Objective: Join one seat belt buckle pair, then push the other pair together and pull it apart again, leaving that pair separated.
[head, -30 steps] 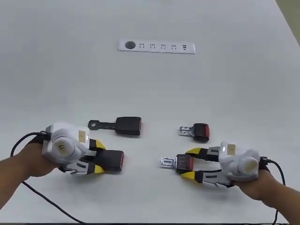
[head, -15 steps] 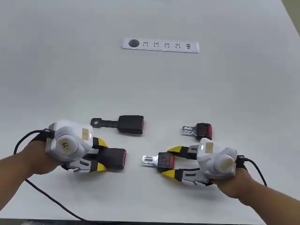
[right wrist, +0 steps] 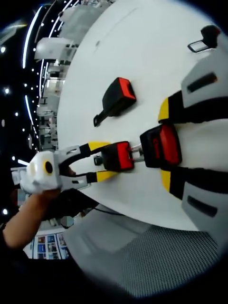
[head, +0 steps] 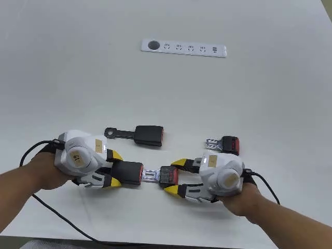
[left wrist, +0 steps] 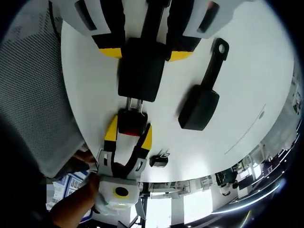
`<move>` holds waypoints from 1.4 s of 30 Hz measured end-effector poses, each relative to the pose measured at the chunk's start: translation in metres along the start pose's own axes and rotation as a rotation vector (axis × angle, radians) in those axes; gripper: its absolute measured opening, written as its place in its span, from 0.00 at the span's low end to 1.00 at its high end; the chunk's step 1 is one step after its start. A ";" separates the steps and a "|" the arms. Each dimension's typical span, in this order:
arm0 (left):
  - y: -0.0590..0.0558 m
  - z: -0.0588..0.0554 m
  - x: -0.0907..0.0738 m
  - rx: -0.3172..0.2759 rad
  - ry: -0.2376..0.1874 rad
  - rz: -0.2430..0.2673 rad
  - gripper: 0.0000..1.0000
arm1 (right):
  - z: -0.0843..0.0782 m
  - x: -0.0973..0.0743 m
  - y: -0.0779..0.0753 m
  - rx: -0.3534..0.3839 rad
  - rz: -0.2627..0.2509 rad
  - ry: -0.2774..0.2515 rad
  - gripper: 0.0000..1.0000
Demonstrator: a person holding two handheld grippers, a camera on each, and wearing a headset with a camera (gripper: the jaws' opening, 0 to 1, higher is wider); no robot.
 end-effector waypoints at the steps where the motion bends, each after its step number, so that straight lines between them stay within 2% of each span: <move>1: 0.000 0.000 0.000 -0.004 0.001 0.001 0.34 | 0.002 0.001 -0.001 0.010 0.006 -0.005 0.36; 6: 0.000 0.001 0.000 0.006 0.010 0.005 0.34 | 0.005 0.004 -0.001 -0.005 0.024 0.002 0.36; 9: 0.000 0.002 0.001 0.003 0.011 0.008 0.34 | 0.007 0.006 -0.001 0.003 0.024 0.002 0.36; 10: 0.000 0.002 0.001 0.006 0.014 0.007 0.34 | 0.006 0.005 -0.001 0.040 0.031 -0.011 0.36; 14: 0.000 0.006 0.002 0.037 0.037 -0.001 0.34 | 0.008 0.006 -0.003 0.019 0.042 0.006 0.35; 18: 0.000 0.004 0.001 0.030 0.038 -0.003 0.34 | 0.013 0.012 0.000 0.039 0.044 0.005 0.35; 23: 0.001 0.006 0.001 0.048 0.056 -0.007 0.34 | 0.018 0.021 0.003 0.054 0.032 -0.003 0.35; 24: 0.002 0.006 0.000 0.044 0.055 -0.009 0.34 | 0.017 0.019 0.001 0.058 0.002 0.006 0.35; 25: 0.002 0.006 0.000 0.045 0.056 -0.009 0.33 | 0.016 0.019 0.000 0.061 0.025 -0.003 0.35; 42: 0.003 0.006 0.001 0.067 0.056 -0.024 0.33 | 0.018 0.021 0.002 0.050 0.009 0.011 0.35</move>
Point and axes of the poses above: the centre of the closed fingertips' face, and the gripper's own axes: x roughly forward along the fingers, y roughly to its left, z roughly out of its top, the point moved 7 cm from there along -x, roughly backward along the fingers, and after that the axes turned 6 degrees about z, right-handed, at the moved point
